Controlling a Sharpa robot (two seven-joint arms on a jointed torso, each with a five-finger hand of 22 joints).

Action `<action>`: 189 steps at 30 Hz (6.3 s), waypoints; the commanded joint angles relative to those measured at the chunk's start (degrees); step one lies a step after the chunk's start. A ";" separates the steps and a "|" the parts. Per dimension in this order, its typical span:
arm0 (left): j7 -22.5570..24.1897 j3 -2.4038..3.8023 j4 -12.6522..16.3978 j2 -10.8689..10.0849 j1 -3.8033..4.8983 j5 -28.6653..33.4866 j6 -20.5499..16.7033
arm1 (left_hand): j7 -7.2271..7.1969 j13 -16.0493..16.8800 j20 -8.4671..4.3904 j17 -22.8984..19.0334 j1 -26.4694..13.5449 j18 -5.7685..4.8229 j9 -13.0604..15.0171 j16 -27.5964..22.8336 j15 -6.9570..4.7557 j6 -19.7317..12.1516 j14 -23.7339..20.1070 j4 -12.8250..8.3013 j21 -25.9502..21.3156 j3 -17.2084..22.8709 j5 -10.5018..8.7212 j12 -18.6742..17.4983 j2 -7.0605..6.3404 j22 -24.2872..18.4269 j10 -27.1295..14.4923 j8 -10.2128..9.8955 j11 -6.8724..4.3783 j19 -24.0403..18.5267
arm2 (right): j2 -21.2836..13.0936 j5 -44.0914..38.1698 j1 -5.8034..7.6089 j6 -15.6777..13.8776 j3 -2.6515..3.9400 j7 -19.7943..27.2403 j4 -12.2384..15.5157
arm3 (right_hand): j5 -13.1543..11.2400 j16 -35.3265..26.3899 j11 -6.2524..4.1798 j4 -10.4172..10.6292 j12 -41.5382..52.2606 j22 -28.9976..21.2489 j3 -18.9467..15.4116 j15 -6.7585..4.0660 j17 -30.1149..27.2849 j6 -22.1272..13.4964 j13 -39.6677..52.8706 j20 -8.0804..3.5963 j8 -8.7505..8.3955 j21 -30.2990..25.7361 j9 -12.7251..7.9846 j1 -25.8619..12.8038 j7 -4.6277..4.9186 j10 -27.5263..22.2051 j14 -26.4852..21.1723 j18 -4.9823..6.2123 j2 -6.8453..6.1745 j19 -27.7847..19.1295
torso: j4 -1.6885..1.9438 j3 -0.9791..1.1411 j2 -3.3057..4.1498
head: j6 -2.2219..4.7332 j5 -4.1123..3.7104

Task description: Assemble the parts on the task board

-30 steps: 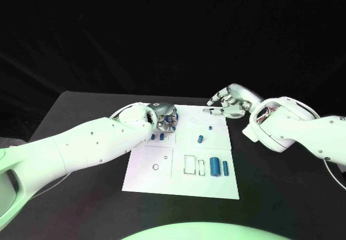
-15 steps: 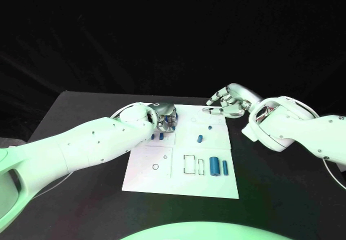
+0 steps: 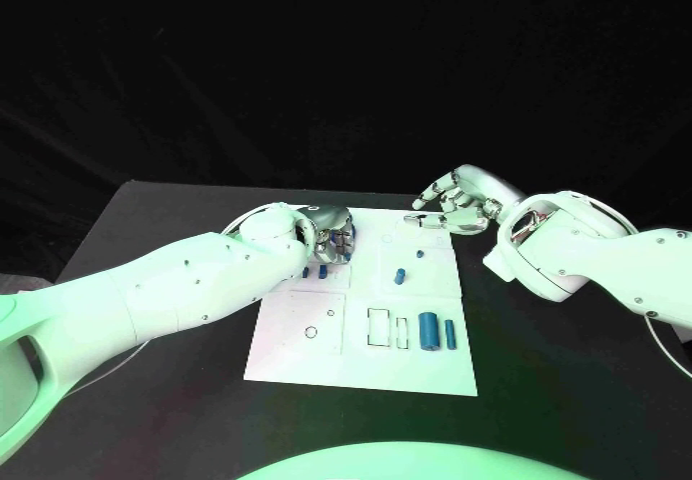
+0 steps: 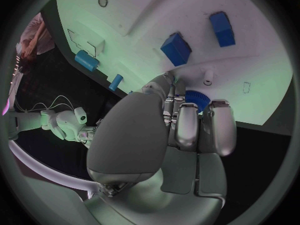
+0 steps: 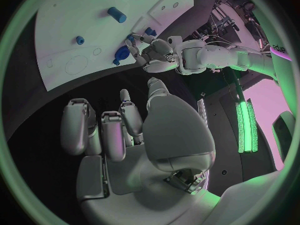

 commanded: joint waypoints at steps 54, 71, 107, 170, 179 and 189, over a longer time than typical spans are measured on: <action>-0.59 3.10 6.19 -10.32 -0.18 10.05 -2.72 | -0.19 0.03 -0.34 -1.85 -2.50 -1.40 -0.21 -0.37 -0.56 1.99 0.24 -0.55 1.56 0.99 0.22 -1.77 -0.29 6.55 2.39 -0.90 -0.32 1.15 | -0.10 -0.37 -0.04 0.32 0.01 0.42 -0.45 | 0.23 -0.29 -0.39 0.08 0.12 3.76 -0.36 -0.42 6.90 0.04 0.02 -0.14 0.41 -0.14 -0.05 -0.04 -0.19 0.16 4.11 0.90 0.43 0.04 | 0.37 -0.08 -0.22 | 0.39 0.44; -0.36 2.62 4.46 -8.56 -0.63 10.14 -1.69 | -0.24 0.04 -0.36 -2.06 -2.58 -1.40 -0.22 -0.46 -0.59 2.09 0.20 -0.60 1.56 1.06 0.22 -1.87 -0.30 6.55 2.49 -0.93 -0.35 1.15 | -0.18 -0.37 -0.04 0.34 0.01 0.43 -0.40 | 0.23 -0.29 -0.39 0.08 0.12 3.76 -0.36 -0.42 6.90 0.04 0.02 -0.14 0.41 -0.14 -0.05 -0.04 -0.19 0.16 4.11 0.90 0.43 0.04 | 0.39 -0.05 -0.27 | 0.17 0.12; -1.01 2.52 2.57 -7.55 -1.08 9.25 -0.19 | -0.32 0.08 -0.40 -2.37 -2.62 -1.42 -0.25 -0.60 -0.65 2.23 0.13 -0.77 1.64 1.23 0.23 -2.03 -0.28 6.64 2.65 -1.00 -0.43 1.19 | -0.28 -0.38 -0.04 0.38 0.01 0.48 -0.25 | 0.23 -0.29 -0.39 0.08 0.12 3.76 -0.36 -0.42 6.90 0.04 0.02 -0.14 0.41 -0.14 -0.05 -0.04 -0.19 0.16 4.11 0.90 0.43 0.04 | 0.36 -0.04 -0.28 | -0.06 0.07; 19.98 3.13 23.22 -27.74 0.48 76.35 -14.48 | 1.81 2.40 1.14 -32.62 -8.54 3.95 -4.29 -20.94 1.06 -1.06 -12.51 -1.57 -21.11 3.45 -0.15 -4.09 -2.64 -13.77 2.08 -3.77 1.22 -14.53 | 6.08 -34.52 -4.11 14.11 -0.32 -8.82 -8.95 | -6.55 -5.85 1.11 -0.35 -66.35 2.86 13.39 0.49 -1.13 6.70 -63.14 0.41 -4.48 -4.10 -3.26 18.84 0.51 -11.40 2.82 1.34 -3.09 -0.17 | 0.55 -0.43 -0.51 | 1.78 -3.39; 23.02 3.13 27.52 -30.99 0.49 81.53 -14.25 | 1.77 2.72 1.16 -32.98 -9.12 4.16 -4.39 -21.23 0.98 -1.11 -12.53 -1.45 -22.35 2.04 -0.13 -3.69 -2.56 -14.77 2.08 -3.77 1.20 -14.85 | 7.22 -35.02 -4.79 15.21 -0.33 -8.87 -9.71 | -6.64 -5.63 1.32 -0.21 -67.09 3.38 14.35 0.66 -0.89 6.81 -64.04 0.55 -4.99 -3.49 -3.44 18.24 0.67 -11.29 2.87 1.21 -3.71 0.11 | 0.47 -0.40 -0.55 | 1.42 -3.29; 23.63 3.13 28.45 -31.62 0.49 82.94 -14.24 | 1.82 2.86 1.15 -33.12 -9.27 4.20 -4.46 -21.32 0.98 -1.21 -12.51 -1.43 -22.80 1.43 -0.14 -3.53 -2.56 -15.13 2.00 -3.81 1.23 -14.89 | 7.98 -35.00 -5.58 15.42 -0.33 -8.64 -10.47 | -5.92 -5.19 1.22 -0.28 -67.44 4.32 15.63 0.60 -0.37 7.56 -64.82 0.58 -5.14 -2.20 -3.45 17.79 0.53 -10.44 3.00 0.95 -4.09 0.70 | 0.44 -0.28 -0.56 | 1.10 -3.25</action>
